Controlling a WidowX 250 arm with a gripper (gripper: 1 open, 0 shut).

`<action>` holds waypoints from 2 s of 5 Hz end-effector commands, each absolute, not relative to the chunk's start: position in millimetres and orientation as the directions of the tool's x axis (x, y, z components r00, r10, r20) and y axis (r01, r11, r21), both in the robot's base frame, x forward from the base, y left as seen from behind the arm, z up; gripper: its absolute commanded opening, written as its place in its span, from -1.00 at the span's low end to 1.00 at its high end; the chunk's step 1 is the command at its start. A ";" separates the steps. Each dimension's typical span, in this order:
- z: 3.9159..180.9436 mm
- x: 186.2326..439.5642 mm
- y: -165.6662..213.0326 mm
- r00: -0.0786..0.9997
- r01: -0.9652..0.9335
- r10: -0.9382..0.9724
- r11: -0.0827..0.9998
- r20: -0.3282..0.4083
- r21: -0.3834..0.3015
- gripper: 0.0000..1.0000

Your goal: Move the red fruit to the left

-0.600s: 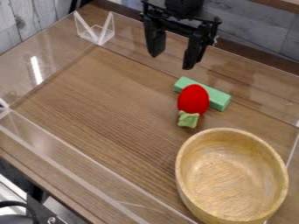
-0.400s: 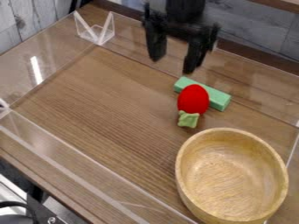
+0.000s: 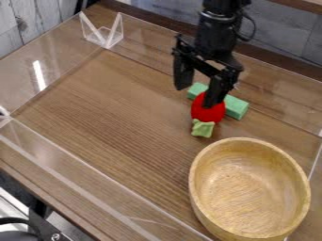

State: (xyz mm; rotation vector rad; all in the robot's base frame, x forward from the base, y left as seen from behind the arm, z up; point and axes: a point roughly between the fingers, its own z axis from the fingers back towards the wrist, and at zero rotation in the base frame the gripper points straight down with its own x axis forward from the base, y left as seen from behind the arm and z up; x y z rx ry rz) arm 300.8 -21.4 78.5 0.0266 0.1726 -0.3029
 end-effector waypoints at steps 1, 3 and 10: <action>79.5 311.0 -18.1 0.947 0.305 -0.299 0.952 -0.114 0.032 1.00; 65.7 316.1 -6.7 0.955 0.276 -0.268 0.960 -0.123 0.053 -1.00; 102.0 292.7 -23.3 0.940 0.340 -0.333 0.934 -0.073 0.112 1.00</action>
